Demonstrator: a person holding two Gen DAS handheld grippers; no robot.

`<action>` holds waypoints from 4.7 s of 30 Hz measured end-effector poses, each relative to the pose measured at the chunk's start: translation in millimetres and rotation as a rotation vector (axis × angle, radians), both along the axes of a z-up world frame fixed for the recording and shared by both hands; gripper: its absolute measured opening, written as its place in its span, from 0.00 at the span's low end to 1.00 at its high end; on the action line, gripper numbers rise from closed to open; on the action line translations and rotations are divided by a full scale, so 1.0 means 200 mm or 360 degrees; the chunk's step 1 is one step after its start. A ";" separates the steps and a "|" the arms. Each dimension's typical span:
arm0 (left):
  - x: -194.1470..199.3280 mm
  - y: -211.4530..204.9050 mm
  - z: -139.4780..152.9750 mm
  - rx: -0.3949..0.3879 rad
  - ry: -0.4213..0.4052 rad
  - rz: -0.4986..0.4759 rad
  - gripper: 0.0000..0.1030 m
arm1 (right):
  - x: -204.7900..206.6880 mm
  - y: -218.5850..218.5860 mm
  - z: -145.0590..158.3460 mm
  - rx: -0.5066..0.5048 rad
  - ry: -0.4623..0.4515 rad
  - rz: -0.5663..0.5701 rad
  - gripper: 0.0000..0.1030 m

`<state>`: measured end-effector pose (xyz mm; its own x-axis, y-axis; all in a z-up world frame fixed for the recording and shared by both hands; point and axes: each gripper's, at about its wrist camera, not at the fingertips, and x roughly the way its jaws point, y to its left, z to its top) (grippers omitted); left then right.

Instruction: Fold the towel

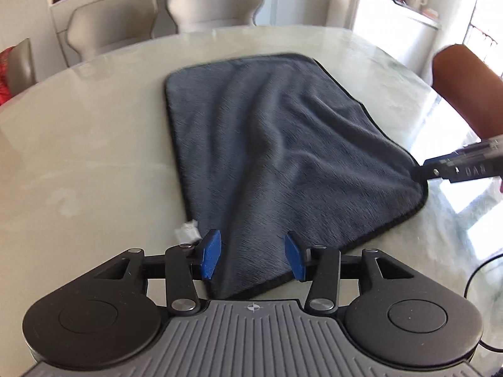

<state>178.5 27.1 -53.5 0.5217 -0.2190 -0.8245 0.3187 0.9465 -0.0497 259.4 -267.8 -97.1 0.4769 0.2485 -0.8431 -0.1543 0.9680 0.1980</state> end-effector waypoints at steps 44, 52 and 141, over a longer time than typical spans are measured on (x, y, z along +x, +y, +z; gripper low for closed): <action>0.65 0.01 -0.02 -0.0297 0.0064 -0.0064 0.56 | 0.63 0.10 0.00 0.0325 -0.0069 0.0478 0.20; 0.62 0.03 -0.08 -0.0257 0.0130 -0.0099 0.58 | 0.63 -0.05 -0.04 0.0204 -0.0048 0.0325 0.17; 0.11 0.15 0.02 -0.0134 -0.0046 -0.0414 0.11 | 0.10 0.05 0.16 -0.0332 -0.0113 0.1072 0.11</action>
<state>201.1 58.0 -49.0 0.4618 -0.4160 -0.7834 0.5531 0.8255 -0.1123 280.2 -258.6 -65.1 0.3316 0.3455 -0.8779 -0.7385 0.6741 -0.0136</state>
